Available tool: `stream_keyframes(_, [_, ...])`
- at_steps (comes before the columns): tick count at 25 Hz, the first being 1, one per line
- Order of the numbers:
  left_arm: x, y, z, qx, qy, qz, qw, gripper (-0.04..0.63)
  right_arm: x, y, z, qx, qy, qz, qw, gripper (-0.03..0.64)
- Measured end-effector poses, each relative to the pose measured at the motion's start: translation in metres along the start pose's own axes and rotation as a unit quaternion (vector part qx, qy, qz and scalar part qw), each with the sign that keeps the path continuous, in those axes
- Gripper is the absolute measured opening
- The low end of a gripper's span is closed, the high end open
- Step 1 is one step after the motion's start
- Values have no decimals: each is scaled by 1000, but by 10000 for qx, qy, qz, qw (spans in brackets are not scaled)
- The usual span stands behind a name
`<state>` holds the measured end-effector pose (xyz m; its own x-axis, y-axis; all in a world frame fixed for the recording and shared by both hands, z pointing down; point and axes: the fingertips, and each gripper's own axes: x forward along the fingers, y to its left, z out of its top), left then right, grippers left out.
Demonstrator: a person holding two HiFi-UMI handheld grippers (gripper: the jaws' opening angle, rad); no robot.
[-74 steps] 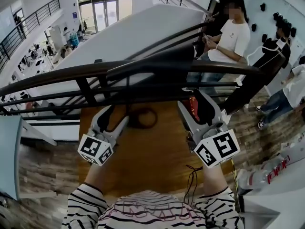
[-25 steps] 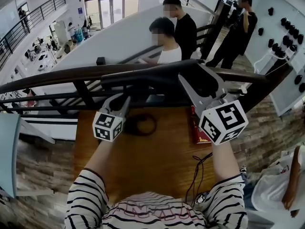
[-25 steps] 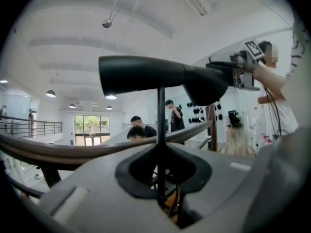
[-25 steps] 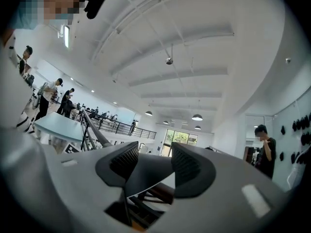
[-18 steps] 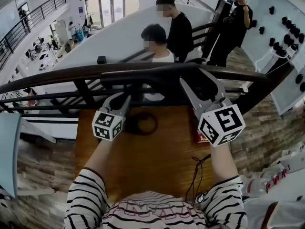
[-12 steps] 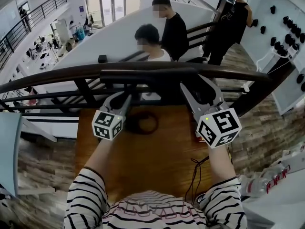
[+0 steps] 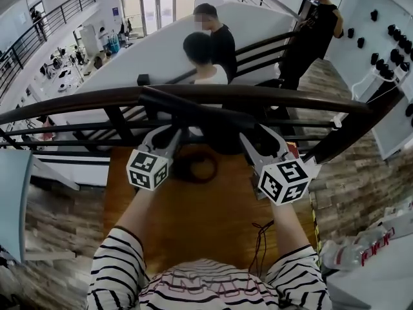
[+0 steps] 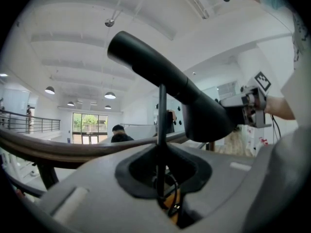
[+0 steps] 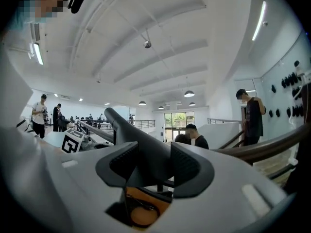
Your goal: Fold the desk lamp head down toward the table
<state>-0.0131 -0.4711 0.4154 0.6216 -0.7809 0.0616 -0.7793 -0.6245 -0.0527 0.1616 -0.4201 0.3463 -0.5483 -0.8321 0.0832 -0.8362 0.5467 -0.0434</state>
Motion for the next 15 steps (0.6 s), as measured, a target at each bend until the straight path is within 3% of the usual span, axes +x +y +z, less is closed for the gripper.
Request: stream_keyframes(15, [-4,4,-1,-14,31,-36,10000,57,28,24,-57,631,404,210,9970,179])
